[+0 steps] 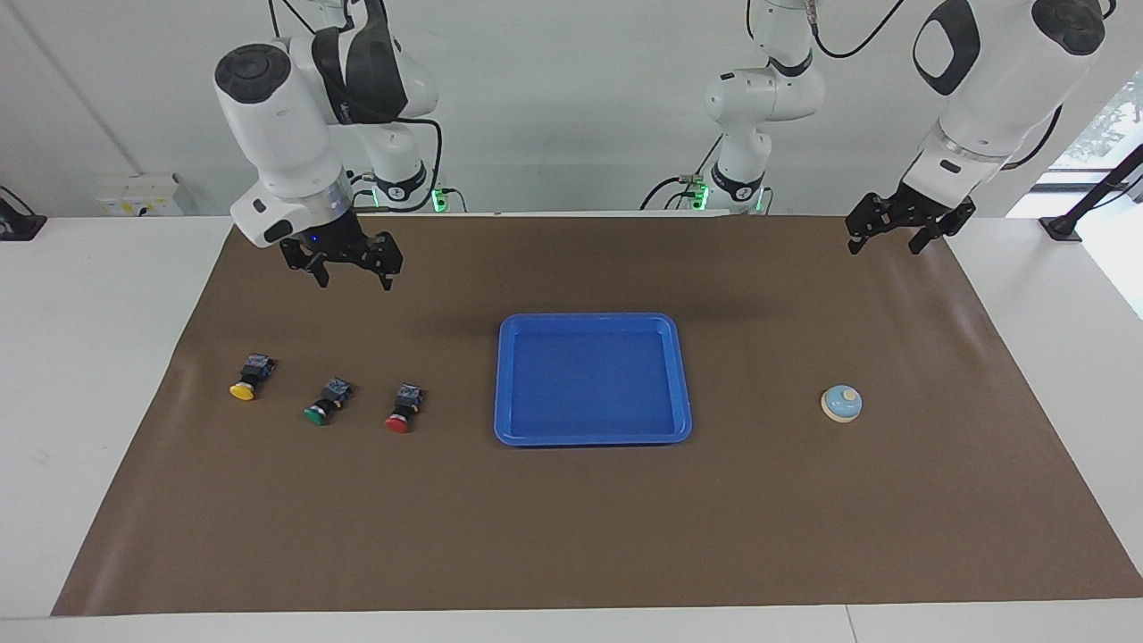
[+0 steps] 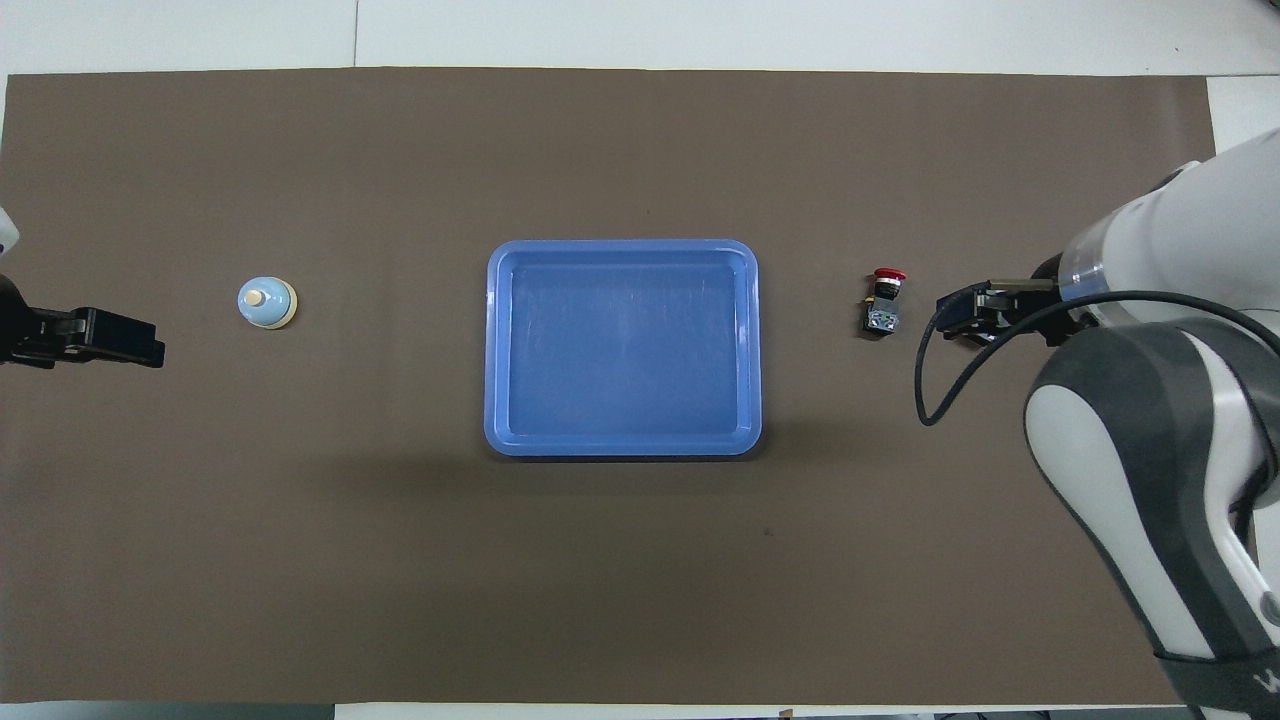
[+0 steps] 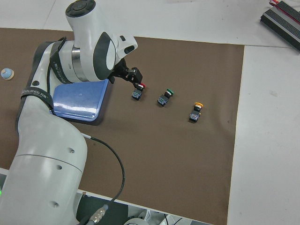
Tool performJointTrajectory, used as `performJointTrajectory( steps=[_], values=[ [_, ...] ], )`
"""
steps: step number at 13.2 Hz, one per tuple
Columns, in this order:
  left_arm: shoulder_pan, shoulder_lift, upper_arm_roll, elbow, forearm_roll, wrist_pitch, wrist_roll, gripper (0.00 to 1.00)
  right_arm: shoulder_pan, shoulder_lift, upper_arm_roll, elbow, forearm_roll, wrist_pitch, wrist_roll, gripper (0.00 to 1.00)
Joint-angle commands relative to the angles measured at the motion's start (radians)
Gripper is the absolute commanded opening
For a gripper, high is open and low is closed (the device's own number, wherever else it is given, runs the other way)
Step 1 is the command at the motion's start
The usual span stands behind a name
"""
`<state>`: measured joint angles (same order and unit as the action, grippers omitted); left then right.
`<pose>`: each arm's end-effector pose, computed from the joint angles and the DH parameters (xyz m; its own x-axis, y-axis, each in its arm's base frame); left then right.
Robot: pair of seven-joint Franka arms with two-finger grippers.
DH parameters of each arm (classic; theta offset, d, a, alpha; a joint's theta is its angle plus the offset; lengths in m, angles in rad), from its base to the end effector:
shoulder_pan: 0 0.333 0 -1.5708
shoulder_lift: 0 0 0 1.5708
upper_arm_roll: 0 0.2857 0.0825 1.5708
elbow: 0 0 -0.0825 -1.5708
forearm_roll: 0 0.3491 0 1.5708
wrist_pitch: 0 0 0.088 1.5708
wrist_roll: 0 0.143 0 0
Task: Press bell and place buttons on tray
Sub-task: 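Reach the right gripper to the red button and grasp it, then carry the red button with the right gripper into the blue tray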
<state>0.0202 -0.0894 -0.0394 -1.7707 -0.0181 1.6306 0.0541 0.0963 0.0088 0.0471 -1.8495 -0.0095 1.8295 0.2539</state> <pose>0.4932 -0.0125 0.5211 0.9962 -0.0718 -0.0499 -0.0710 -0.9973 0.0172 0.5218 0.0742 0.4526 0.9938 -0.1079 -0.0257 -0.1075 -0.9941 0.0156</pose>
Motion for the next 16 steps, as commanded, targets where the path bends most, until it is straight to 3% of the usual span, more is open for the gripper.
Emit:
performJointTrajectory(
  steps=[1,6,12,16],
  values=[
    [0.001,-0.01,0.001,0.001,0.003,-0.005,0.0,1.0,0.0,0.075,0.004,-0.02,-0.001,0.12,0.074,1.0],
    [0.001,-0.01,0.001,0.001,0.003,-0.005,0.0,1.0,0.005,0.118,0.004,-0.175,-0.001,0.414,0.11,0.99],
    [0.001,-0.01,0.001,0.001,0.003,-0.005,0.0,1.0,0.017,0.267,0.002,-0.16,-0.003,0.556,0.137,1.0],
    [0.001,-0.01,0.001,0.001,0.003,-0.005,0.0,1.0,0.017,0.321,0.002,-0.162,-0.013,0.603,0.14,1.0]
  ],
)
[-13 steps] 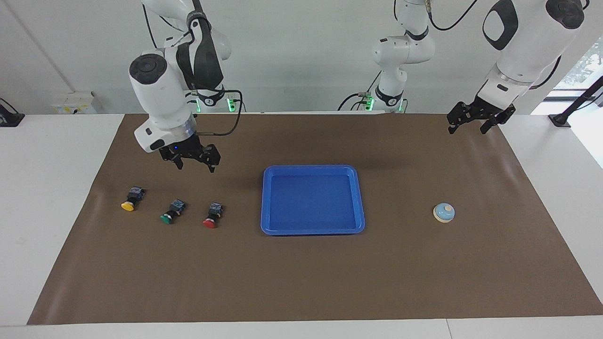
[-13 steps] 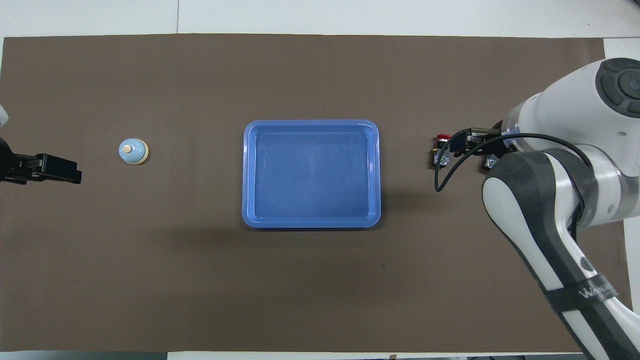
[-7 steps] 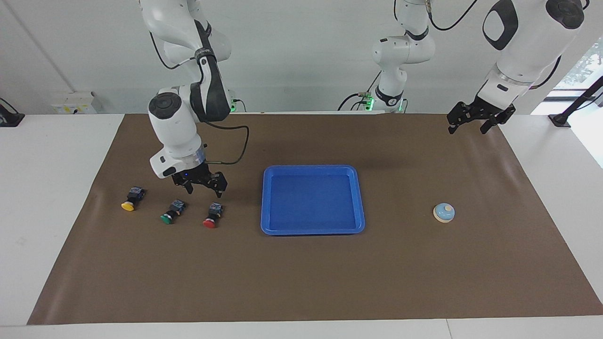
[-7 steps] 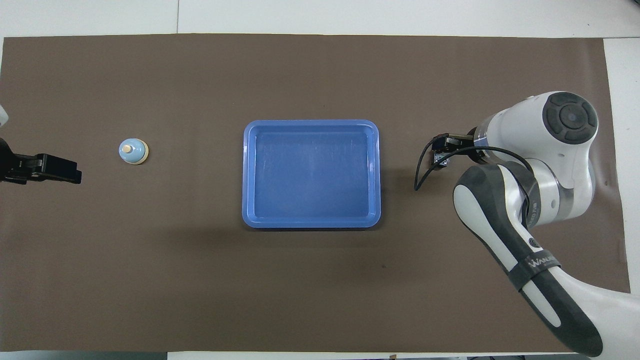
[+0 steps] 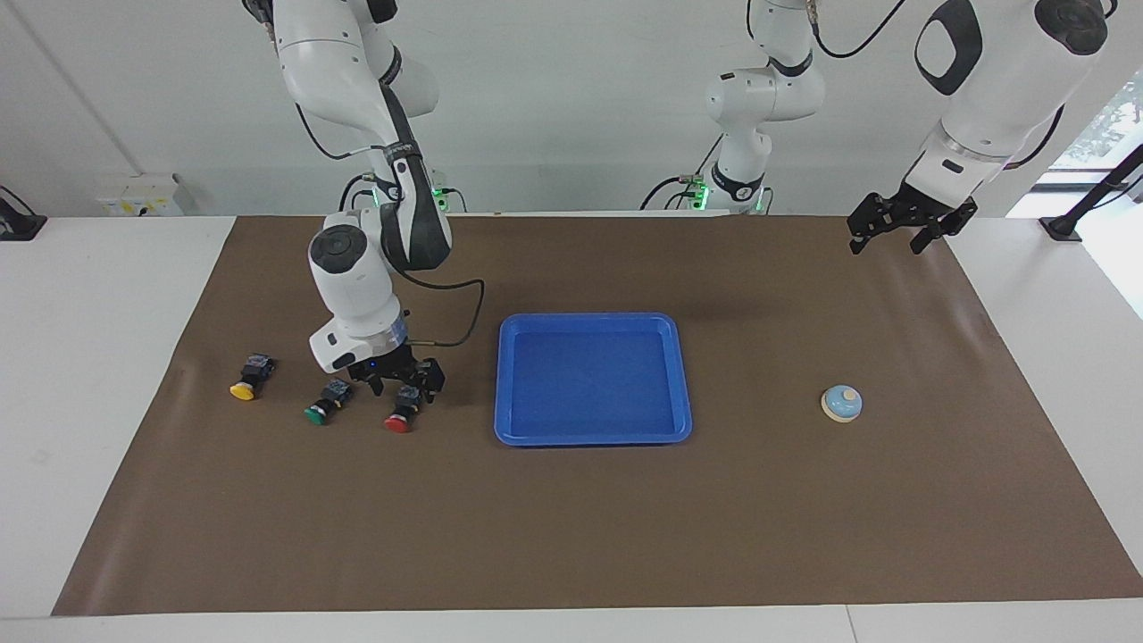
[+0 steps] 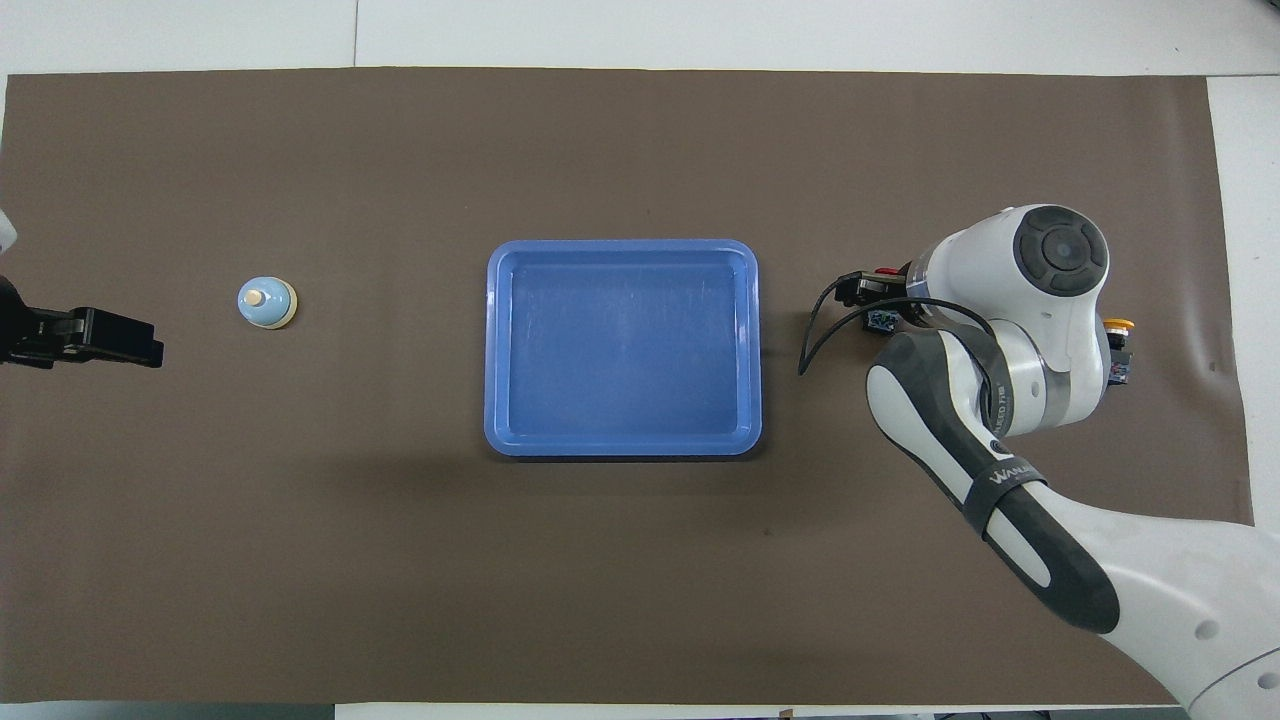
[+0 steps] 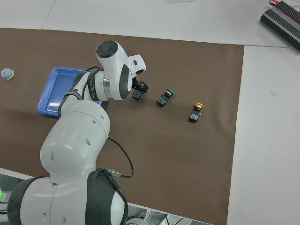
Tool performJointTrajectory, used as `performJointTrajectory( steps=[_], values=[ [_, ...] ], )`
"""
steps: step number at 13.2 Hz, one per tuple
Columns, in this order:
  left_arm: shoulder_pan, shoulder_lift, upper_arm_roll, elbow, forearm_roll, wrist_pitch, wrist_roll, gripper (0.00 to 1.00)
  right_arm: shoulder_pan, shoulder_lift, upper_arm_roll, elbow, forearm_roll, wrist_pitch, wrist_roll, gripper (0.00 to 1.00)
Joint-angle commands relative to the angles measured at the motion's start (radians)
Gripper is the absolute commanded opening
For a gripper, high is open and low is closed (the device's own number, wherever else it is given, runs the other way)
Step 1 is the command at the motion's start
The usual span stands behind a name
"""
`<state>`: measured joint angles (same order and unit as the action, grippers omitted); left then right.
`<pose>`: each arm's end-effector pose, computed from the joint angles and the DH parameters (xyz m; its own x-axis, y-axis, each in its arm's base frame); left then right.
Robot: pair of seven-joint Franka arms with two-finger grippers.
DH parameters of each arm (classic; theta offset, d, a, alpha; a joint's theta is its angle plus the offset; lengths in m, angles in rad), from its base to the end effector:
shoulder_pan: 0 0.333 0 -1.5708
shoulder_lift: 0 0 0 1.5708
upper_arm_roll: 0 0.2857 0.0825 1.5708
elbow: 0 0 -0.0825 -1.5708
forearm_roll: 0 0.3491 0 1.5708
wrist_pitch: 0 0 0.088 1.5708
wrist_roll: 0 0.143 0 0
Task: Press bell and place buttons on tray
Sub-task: 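Carry the red button with the right gripper into the blue tray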
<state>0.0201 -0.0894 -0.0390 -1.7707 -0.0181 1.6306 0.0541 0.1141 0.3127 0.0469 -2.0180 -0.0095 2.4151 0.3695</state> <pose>0.4932 -0.0124 0.5211 0.9962 -0.0715 -0.0499 -0.0707 -0.9973 0.0172 0.5687 0.0918 0.2639 0.9760 -0.2039 0.0763 -0.2016 -0.9788 -0.0376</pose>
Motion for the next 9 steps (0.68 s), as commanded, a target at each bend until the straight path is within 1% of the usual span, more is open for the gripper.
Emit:
performJointTrajectory(
  steps=[1,3,4,5,6,7,8,9],
  values=[
    [0.001,-0.01,0.001,0.0,0.003,-0.005,0.0,1.0,-0.001,0.022,0.002,0.007,-0.015,0.018,0.026,1.0],
    [0.001,-0.01,0.001,0.0,0.003,-0.005,0.0,1.0,-0.002,0.039,0.001,0.007,-0.032,0.024,0.023,1.0],
    [0.001,-0.01,0.001,0.0,0.003,-0.005,0.0,1.0,-0.002,0.039,0.001,0.007,-0.033,0.025,0.022,0.98],
    [0.001,-0.01,0.001,0.0,0.003,-0.005,0.0,1.0,-0.004,0.039,0.001,0.008,-0.033,0.024,0.022,0.79],
    [0.001,-0.01,0.001,0.0,0.003,-0.005,0.0,1.0,-0.002,0.039,0.001,0.008,-0.033,0.018,0.022,0.44],
    [0.001,-0.01,0.001,0.0,0.003,-0.005,0.0,1.0,-0.004,0.039,0.001,0.008,-0.035,0.016,0.017,0.14],
    [0.001,-0.01,0.001,0.0,0.003,-0.005,0.0,1.0,-0.004,0.039,0.001,0.01,-0.035,0.015,0.016,0.0],
    [0.001,-0.01,0.001,0.0,0.003,-0.005,0.0,1.0,-0.004,0.039,0.001,0.012,-0.035,0.015,0.014,0.0]
  ],
)
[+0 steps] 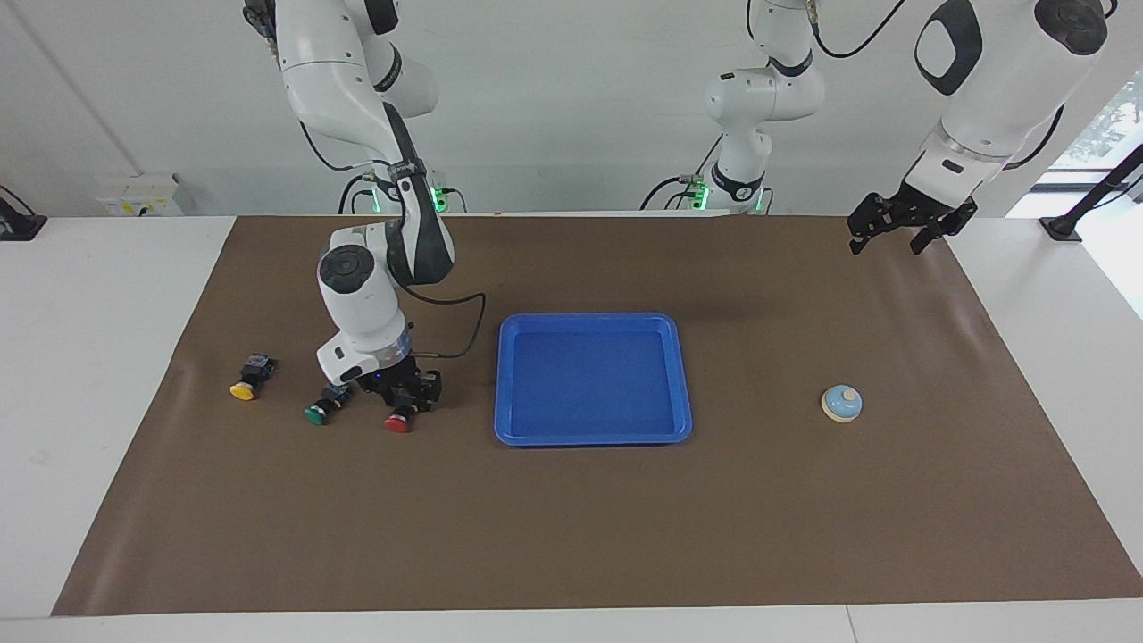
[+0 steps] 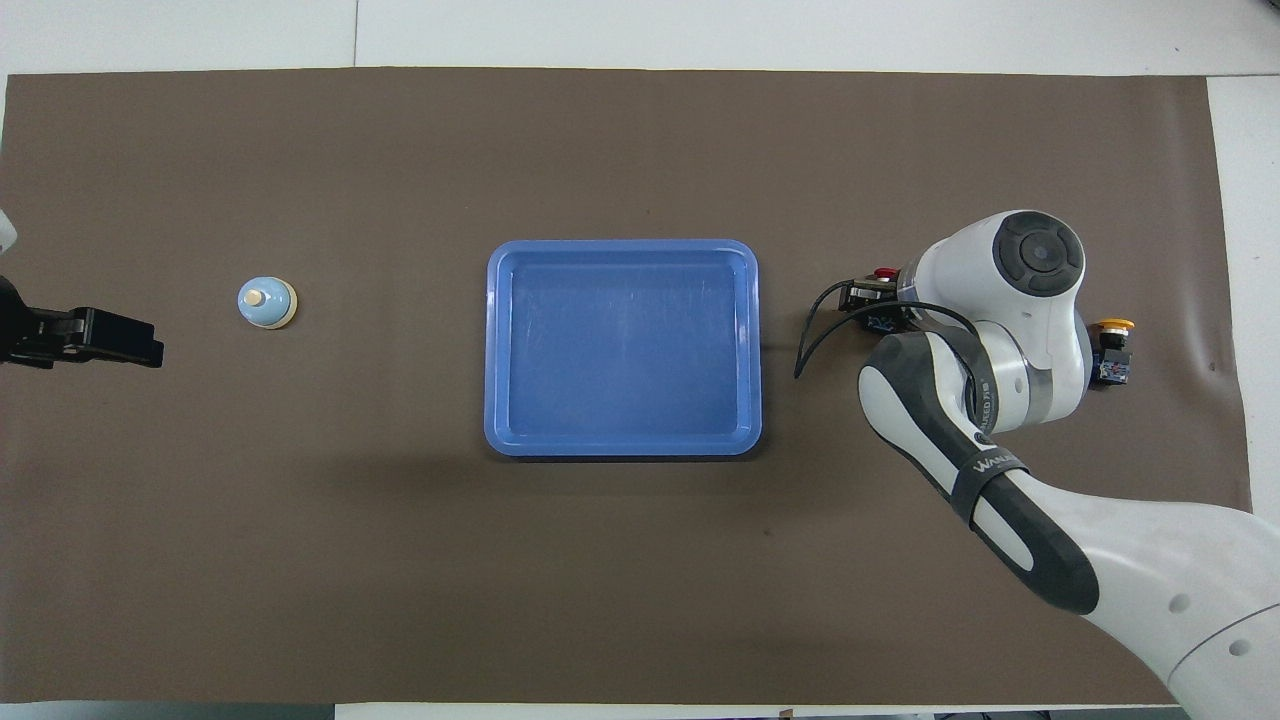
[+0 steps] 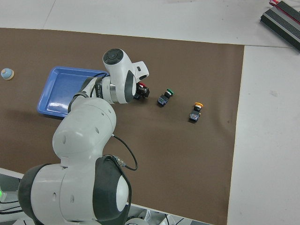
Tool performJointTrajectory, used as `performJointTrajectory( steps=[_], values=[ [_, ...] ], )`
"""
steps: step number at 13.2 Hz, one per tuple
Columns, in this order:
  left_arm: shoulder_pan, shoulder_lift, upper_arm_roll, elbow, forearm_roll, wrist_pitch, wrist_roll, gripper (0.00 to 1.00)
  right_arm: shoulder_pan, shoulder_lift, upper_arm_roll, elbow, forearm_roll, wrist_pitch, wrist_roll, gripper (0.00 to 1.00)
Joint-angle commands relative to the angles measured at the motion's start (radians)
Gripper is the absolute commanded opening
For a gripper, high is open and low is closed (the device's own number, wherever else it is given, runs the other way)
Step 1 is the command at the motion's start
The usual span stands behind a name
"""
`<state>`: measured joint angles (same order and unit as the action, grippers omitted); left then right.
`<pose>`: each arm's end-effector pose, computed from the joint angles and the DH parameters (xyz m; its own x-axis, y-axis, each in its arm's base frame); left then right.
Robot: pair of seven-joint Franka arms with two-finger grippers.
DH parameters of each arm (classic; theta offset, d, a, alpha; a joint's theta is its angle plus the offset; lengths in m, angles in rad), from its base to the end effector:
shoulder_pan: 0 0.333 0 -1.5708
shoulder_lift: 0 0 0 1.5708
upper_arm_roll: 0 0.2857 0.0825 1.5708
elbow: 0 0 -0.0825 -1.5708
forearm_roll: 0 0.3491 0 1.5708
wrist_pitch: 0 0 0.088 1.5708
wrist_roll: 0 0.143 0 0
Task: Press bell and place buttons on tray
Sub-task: 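Carry the red button with the right gripper into the blue tray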
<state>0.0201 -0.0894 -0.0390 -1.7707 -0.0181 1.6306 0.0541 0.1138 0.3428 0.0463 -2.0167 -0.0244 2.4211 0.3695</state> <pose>0.4932 -0.0124 0.5211 0.9962 -0.0715 -0.0499 -0.0707 -0.9973 0.0172 0.5678 0.0908 0.2477 0.9793 -0.1938 0.0584 -0.1929 -0.9810 -0.0209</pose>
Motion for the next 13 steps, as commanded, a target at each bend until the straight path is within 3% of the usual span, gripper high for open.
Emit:
performJointTrajectory(
  steps=[1,5,7,9,13],
  values=[
    [0.001,-0.01,0.001,0.0,0.003,-0.005,0.0,1.0,-0.003,0.008,0.003,0.022,-0.02,0.0,0.014,0.0],
    [0.001,-0.01,0.001,0.0,0.003,-0.005,0.0,1.0,0.0,0.008,0.003,0.079,-0.02,-0.066,0.012,0.0],
    [0.001,-0.01,0.001,0.0,0.003,-0.005,0.0,1.0,0.009,0.008,0.004,0.169,-0.017,-0.178,0.015,0.0],
    [0.001,-0.01,0.001,0.0,0.003,-0.005,0.0,1.0,0.07,0.013,0.004,0.274,0.0,-0.293,0.026,0.0],
    [0.001,-0.01,0.001,0.0,0.003,-0.005,0.0,1.0,0.185,0.013,0.004,0.341,0.003,-0.362,0.132,0.0]
  ],
)
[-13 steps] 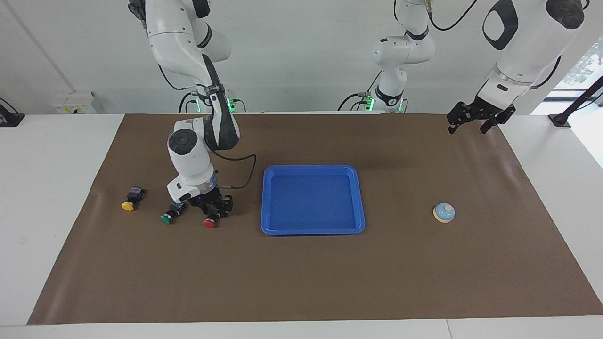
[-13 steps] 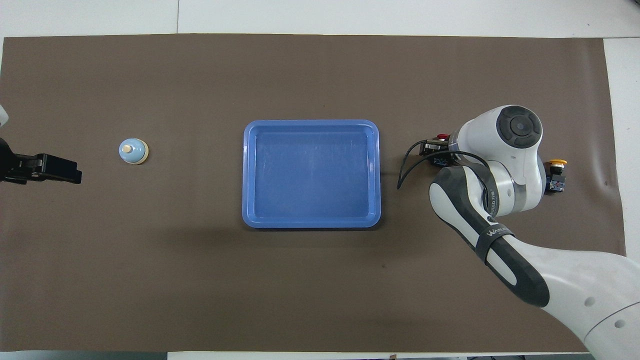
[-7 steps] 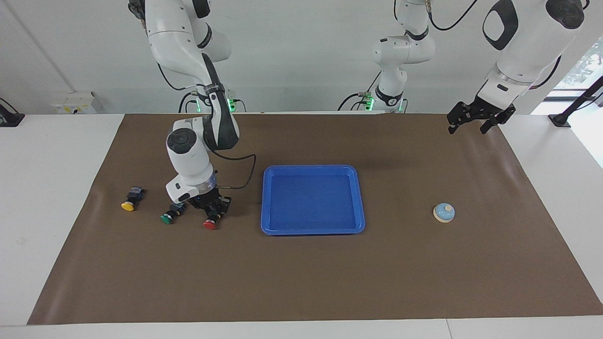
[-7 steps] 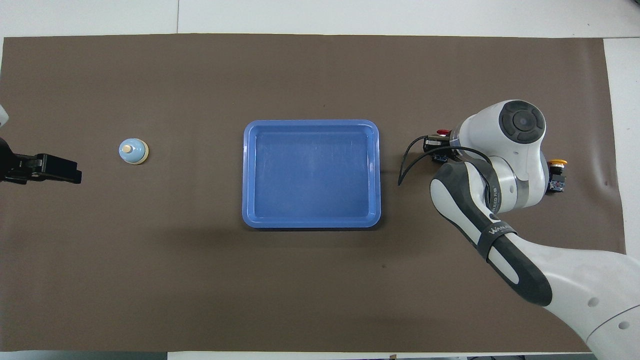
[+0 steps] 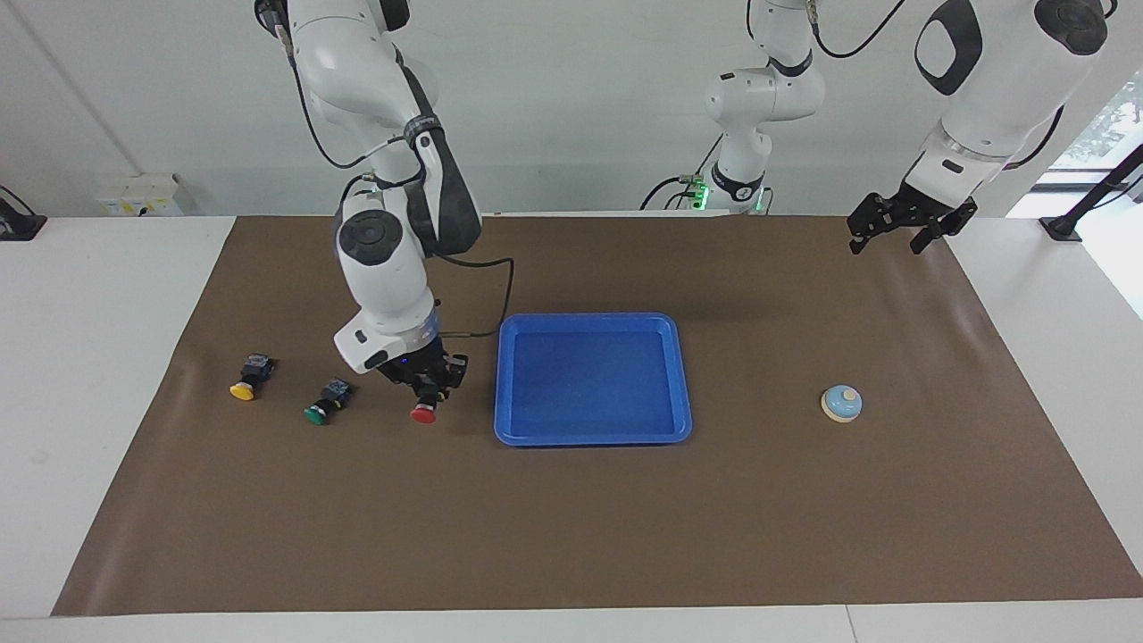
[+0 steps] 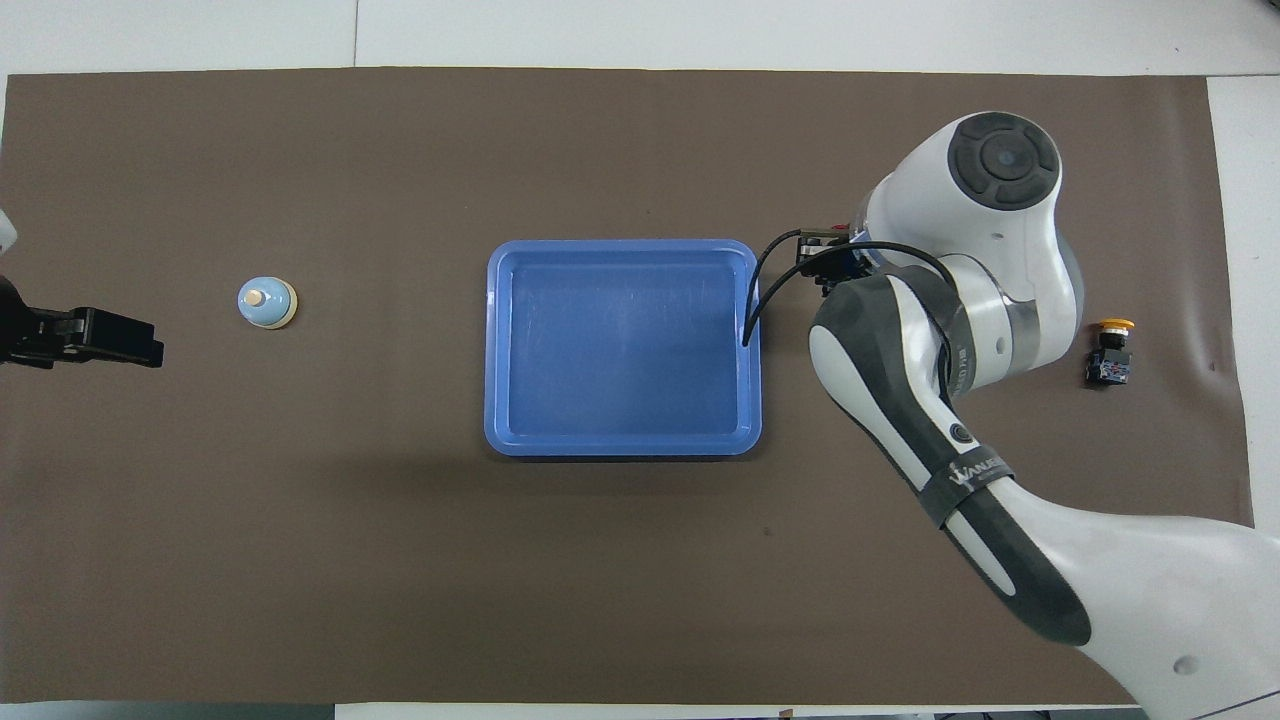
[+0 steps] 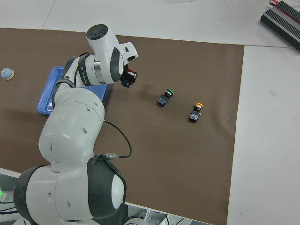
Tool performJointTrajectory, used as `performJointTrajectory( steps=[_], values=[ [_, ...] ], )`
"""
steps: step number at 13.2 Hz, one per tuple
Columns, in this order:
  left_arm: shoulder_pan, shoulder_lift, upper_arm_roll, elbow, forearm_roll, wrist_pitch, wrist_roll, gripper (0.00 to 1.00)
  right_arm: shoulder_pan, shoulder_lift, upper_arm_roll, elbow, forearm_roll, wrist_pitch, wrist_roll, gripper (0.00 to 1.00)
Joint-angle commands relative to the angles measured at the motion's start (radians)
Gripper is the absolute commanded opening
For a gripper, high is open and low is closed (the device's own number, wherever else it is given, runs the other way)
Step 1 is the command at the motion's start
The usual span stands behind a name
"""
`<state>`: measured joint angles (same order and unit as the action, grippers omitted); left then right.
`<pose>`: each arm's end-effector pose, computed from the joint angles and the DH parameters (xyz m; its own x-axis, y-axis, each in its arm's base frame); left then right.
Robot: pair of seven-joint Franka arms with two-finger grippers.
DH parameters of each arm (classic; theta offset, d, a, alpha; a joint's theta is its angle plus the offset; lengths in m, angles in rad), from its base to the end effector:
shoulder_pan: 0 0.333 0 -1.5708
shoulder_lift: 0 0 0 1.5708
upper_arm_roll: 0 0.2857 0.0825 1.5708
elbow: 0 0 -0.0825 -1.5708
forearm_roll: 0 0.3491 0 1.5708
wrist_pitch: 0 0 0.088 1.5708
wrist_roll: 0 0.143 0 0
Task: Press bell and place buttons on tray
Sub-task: 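Carry the red button with the right gripper into the blue tray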
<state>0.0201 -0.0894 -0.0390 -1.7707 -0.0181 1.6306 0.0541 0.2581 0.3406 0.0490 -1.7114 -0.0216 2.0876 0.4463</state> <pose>0.4932 -0.0124 0.5211 0.9962 -0.0715 -0.0499 -0.0707 -0.9973 0.0172 0.5863 0.1820 0.3467 0.9907 -0.1317 0.0337 -0.1314 -0.9912 -0.0130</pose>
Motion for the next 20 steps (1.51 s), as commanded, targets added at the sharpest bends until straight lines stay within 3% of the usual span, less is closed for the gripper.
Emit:
performJointTrajectory(
  steps=[1,4,8,16,18,20],
  values=[
    [0.001,-0.01,0.001,0.0,0.003,-0.005,0.0,1.0,0.077,0.014,0.002,0.035,0.002,-0.029,0.078,0.0],
    [0.001,-0.01,0.001,0.0,0.003,-0.005,0.0,1.0,0.16,0.03,0.002,0.007,0.037,-0.009,0.129,0.0],
    [0.001,-0.01,0.001,0.0,0.003,-0.005,0.0,1.0,0.182,0.08,0.002,-0.057,0.037,0.139,0.129,0.0],
    [0.001,-0.01,0.001,0.0,0.003,-0.005,0.0,1.0,0.197,0.098,0.003,-0.119,0.037,0.187,0.129,0.0],
    [0.001,-0.01,0.001,0.0,0.003,-0.005,0.0,1.0,0.214,0.095,0.002,-0.125,0.037,0.183,0.152,0.99],
    [0.001,-0.01,0.001,0.002,0.003,-0.005,0.0,1.0,0.214,0.092,0.002,-0.111,0.037,0.161,0.198,1.0]
  ],
)
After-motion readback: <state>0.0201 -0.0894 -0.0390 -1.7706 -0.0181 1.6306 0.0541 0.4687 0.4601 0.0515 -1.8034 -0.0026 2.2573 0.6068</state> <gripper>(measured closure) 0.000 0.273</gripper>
